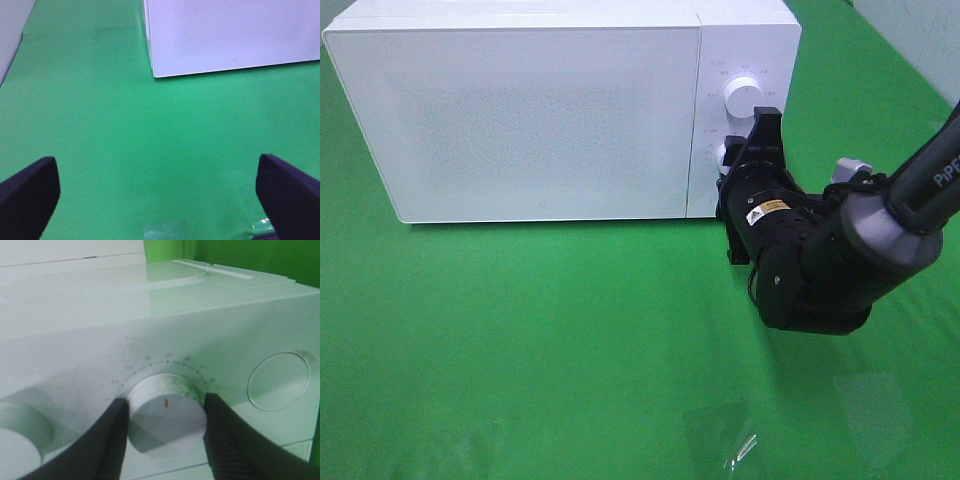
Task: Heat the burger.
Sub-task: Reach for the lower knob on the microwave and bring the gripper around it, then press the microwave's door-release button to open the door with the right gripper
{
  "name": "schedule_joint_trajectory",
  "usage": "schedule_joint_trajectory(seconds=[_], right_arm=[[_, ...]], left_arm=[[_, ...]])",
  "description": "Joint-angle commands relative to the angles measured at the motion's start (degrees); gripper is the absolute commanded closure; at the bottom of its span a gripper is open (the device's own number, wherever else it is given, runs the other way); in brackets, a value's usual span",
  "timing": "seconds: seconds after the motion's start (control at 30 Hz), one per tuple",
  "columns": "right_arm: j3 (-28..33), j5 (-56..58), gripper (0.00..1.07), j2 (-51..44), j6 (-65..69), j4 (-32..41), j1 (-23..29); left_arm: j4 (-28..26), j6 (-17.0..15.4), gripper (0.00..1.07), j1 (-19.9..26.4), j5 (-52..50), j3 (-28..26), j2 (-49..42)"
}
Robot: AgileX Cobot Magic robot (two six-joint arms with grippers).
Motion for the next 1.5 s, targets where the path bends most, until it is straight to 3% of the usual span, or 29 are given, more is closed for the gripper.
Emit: schedule_joint_trajectory(seconds=[0.03,0.3,0.77,1.17,1.5], right_arm=[[-1.5,-4.1,0.89,-0.3,-0.5,-5.3,-0.1],[-1.4,-4.1,0.62,-0.3,-1.7,-3.4,-0.1],[-1.3,-3.3,0.33,-3.2,-11.8,-1.4,-0.1],[3.2,9.2,0.31,-8.4,-19.4,-6.6,0.1],[7.0,27.9,0.31,-17.1,-42.1,-14.0,0.1]], left_arm=[[-0.1,-0.2,0.07,0.1,-0.2,0.3,-1.0],[-0.1,-0.2,0.07,0.1,-0.2,0.3,-1.0],[-0.1,-0.2,0.07,0.1,-0.2,0.3,-1.0],[-0.1,-0.2,0.07,0.1,-0.2,0.3,-1.0],[-0.1,-0.2,0.07,0.1,-0.2,0.3,-1.0]])
